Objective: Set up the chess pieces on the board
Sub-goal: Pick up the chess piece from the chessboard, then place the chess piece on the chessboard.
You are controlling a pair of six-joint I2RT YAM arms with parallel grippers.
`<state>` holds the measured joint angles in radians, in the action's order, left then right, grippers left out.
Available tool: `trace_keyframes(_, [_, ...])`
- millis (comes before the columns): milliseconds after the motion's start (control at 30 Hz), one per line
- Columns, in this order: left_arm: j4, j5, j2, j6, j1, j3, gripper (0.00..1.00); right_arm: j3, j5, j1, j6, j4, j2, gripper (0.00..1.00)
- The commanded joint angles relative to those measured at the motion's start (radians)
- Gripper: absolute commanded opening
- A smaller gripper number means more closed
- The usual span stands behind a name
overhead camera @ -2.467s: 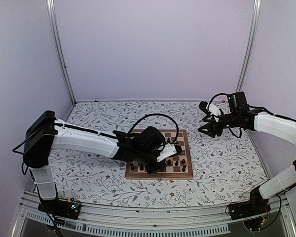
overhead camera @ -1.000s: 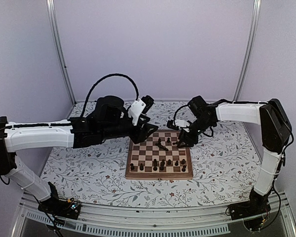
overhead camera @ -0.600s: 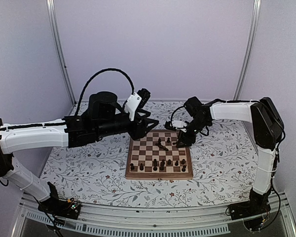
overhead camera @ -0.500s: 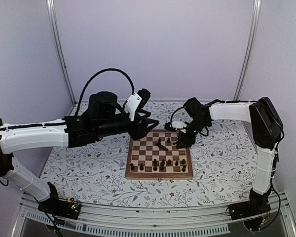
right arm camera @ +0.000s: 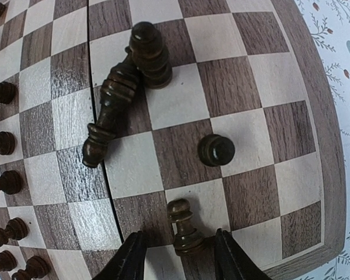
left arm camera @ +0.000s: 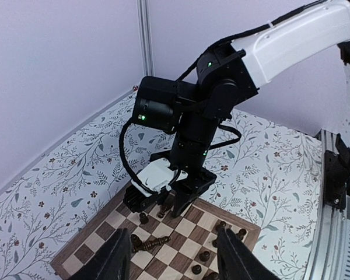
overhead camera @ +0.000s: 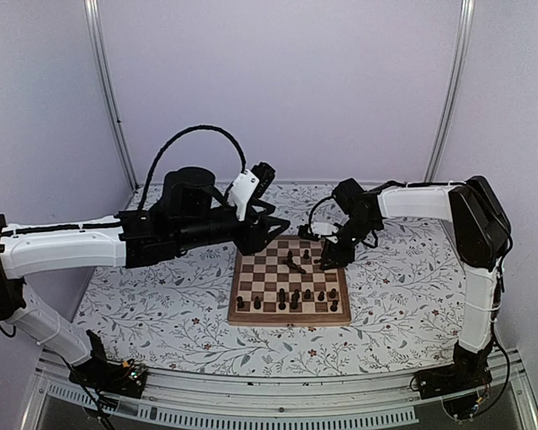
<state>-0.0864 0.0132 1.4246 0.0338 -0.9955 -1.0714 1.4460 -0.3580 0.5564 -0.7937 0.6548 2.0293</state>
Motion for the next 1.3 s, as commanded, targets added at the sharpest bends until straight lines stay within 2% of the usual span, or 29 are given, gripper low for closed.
trace_keyframes(0, [0.000,-0.005,0.018,-0.012,0.005,-0.021,0.52,0.022,-0.005,0.004,-0.007,-0.007,0.037,0.44])
trace_keyframes(100, [0.003,-0.005,0.023,-0.017,0.005,-0.022,0.52,0.027,-0.005,0.004,-0.007,-0.008,0.051,0.41])
trace_keyframes(300, [0.011,-0.005,0.030,-0.017,0.005,-0.027,0.52,0.024,-0.026,0.004,-0.009,0.007,0.059,0.23])
trace_keyframes(467, [0.008,0.015,0.024,-0.010,0.009,-0.023,0.52,-0.004,-0.048,0.005,0.000,0.000,0.021,0.14])
trace_keyframes(600, [-0.013,0.051,0.014,0.014,0.024,-0.010,0.52,-0.028,-0.097,0.004,0.016,0.000,-0.062,0.10])
trace_keyframes(733, [-0.033,0.034,0.017,0.091,0.061,0.000,0.52,-0.030,-0.214,0.004,0.046,-0.003,-0.172,0.09])
trace_keyframes(800, [-0.043,-0.002,0.025,0.135,0.083,0.002,0.52,-0.026,-0.283,0.004,0.078,-0.013,-0.223,0.09])
trace_keyframes(933, [-0.102,-0.166,0.040,0.223,0.128,0.021,0.49,-0.005,-0.402,0.004,0.153,-0.034,-0.294,0.09])
trace_keyframes(1133, [-0.189,-0.410,0.092,0.314,0.155,0.026,0.43,0.043,-0.497,0.004,0.199,-0.012,-0.289,0.09])
trace_keyframes(1267, [-0.226,-0.459,0.116,0.359,0.156,0.033,0.42,0.059,-0.524,0.007,0.202,0.000,-0.284,0.10])
